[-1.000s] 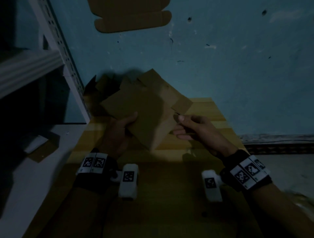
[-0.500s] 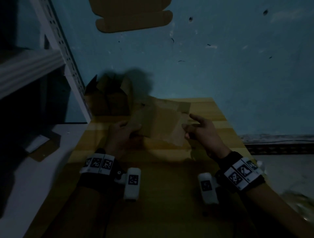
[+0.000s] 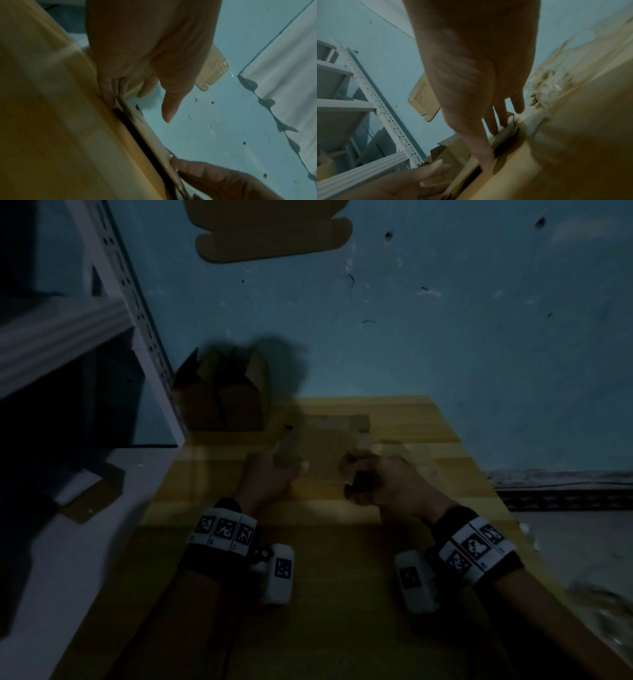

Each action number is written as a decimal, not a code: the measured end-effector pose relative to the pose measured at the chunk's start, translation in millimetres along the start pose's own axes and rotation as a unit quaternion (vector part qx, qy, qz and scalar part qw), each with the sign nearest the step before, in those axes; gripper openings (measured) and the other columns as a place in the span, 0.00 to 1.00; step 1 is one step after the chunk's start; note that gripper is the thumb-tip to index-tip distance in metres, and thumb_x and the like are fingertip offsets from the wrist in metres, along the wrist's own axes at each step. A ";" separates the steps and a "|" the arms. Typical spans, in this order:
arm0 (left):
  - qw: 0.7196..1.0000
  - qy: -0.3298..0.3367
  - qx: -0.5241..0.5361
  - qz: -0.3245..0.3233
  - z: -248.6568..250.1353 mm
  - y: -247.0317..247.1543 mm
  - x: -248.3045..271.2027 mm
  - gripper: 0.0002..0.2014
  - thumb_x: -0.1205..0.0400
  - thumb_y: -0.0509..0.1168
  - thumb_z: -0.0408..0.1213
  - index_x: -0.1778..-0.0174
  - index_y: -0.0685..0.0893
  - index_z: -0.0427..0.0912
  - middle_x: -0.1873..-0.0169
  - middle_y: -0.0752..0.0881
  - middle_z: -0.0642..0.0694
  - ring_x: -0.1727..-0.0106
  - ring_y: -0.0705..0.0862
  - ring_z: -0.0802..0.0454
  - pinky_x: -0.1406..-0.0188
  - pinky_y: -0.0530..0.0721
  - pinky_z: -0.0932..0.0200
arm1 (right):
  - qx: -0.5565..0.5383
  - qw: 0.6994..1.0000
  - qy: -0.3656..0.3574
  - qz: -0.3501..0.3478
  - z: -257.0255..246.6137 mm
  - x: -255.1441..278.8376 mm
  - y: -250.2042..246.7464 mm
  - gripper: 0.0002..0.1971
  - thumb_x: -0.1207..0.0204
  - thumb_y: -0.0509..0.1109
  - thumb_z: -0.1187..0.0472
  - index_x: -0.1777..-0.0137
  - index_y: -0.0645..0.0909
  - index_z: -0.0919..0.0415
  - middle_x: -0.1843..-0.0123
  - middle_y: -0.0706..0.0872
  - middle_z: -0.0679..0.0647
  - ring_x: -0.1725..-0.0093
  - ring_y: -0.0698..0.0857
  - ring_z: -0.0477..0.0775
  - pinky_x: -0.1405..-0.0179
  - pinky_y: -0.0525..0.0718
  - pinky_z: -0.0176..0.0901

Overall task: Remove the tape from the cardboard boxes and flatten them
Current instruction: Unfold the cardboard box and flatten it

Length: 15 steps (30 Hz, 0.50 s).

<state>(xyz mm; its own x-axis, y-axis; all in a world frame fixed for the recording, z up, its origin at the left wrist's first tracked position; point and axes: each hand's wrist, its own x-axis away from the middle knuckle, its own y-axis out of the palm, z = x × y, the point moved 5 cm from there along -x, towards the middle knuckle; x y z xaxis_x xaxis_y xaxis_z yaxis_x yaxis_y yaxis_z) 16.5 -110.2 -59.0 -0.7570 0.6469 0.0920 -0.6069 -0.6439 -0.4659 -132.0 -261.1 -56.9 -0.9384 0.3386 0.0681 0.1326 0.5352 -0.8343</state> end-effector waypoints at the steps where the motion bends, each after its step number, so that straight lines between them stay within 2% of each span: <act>1: 1.000 0.004 0.004 -0.007 -0.6 0.1 0.7 0.32 0.21 0.73 0.49 0.21 0.74 0.44 0.30 0.81 0.45 0.32 0.80 0.44 0.30 0.80 0.39 | 0.016 1.000 0.012 -0.005 2.6 -1.1 1.1 0.27 0.22 0.79 0.60 0.24 0.79 0.50 0.26 0.82 0.48 0.33 0.84 0.52 0.30 0.82 0.51; 3: 0.999 -0.004 0.044 -0.006 -2.1 -4.1 2.3 0.30 0.18 0.71 0.44 0.21 0.73 0.44 0.28 0.80 0.43 0.32 0.81 0.43 0.30 0.80 0.39 | 0.047 0.998 0.030 -0.008 6.9 -3.6 2.3 0.31 0.21 0.77 0.58 0.18 0.72 0.51 0.25 0.82 0.51 0.33 0.84 0.54 0.30 0.81 0.50; 6: 0.997 -0.026 0.062 0.042 -5.2 -22.6 2.7 0.34 0.17 0.70 0.43 0.16 0.65 0.42 0.22 0.73 0.40 0.26 0.76 0.39 0.30 0.78 0.45 | 0.088 0.994 0.046 -0.053 4.5 -7.8 3.2 0.35 0.16 0.72 0.56 0.12 0.61 0.52 0.23 0.78 0.53 0.31 0.82 0.56 0.31 0.78 0.46; 8: 0.994 -0.030 0.084 0.064 -7.8 -36.4 2.0 0.34 0.17 0.69 0.44 0.16 0.65 0.42 0.21 0.72 0.38 0.25 0.75 0.39 0.28 0.77 0.43 | 0.103 0.990 0.066 -0.072 2.6 -13.7 1.2 0.37 0.15 0.70 0.53 0.11 0.56 0.53 0.19 0.73 0.55 0.27 0.78 0.60 0.27 0.76 0.51; 10: 0.990 -0.028 0.110 0.087 -8.6 -49.0 4.4 0.32 0.17 0.69 0.45 0.17 0.68 0.43 0.23 0.74 0.39 0.26 0.76 0.40 0.27 0.77 0.42 | 0.114 0.987 0.091 -0.068 0.6 -24.7 -0.9 0.37 0.15 0.70 0.52 0.11 0.56 0.54 0.17 0.71 0.57 0.24 0.76 0.63 0.24 0.75 0.58; 12: 0.983 -0.025 0.137 0.120 -9.1 -62.1 6.6 0.28 0.17 0.69 0.44 0.20 0.73 0.42 0.25 0.76 0.40 0.27 0.77 0.41 0.28 0.78 0.43 | 0.104 0.987 0.107 -0.063 2.9 -38.9 -0.2 0.29 0.16 0.70 0.50 0.18 0.65 0.53 0.25 0.77 0.58 0.31 0.79 0.65 0.30 0.79 0.64; 13: 0.978 -0.022 0.153 0.138 -9.8 -68.7 7.8 0.26 0.16 0.70 0.44 0.22 0.75 0.42 0.27 0.77 0.41 0.28 0.77 0.42 0.28 0.78 0.43 | 0.094 0.988 0.108 -0.064 4.5 -45.3 2.8 0.22 0.17 0.70 0.49 0.26 0.69 0.52 0.32 0.79 0.57 0.37 0.81 0.63 0.35 0.81 0.64; 15: 0.962 -0.025 0.211 0.171 -11.7 -83.0 9.9 0.23 0.18 0.71 0.41 0.27 0.79 0.41 0.31 0.81 0.41 0.31 0.80 0.43 0.29 0.80 0.42 | 0.098 0.987 0.112 -0.061 11.1 -59.9 7.4 0.16 0.22 0.69 0.44 0.41 0.70 0.46 0.44 0.75 0.50 0.45 0.77 0.57 0.44 0.80 0.59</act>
<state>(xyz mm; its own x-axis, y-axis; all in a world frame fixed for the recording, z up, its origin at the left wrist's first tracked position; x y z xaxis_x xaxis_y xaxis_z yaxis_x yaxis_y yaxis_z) 62.2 -45.6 -29.7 -0.9341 0.3542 0.0441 -0.3567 -0.9309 -0.0785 -78.3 -286.0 -73.3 -0.8469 0.4552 0.2748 -0.0609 0.4303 -0.9006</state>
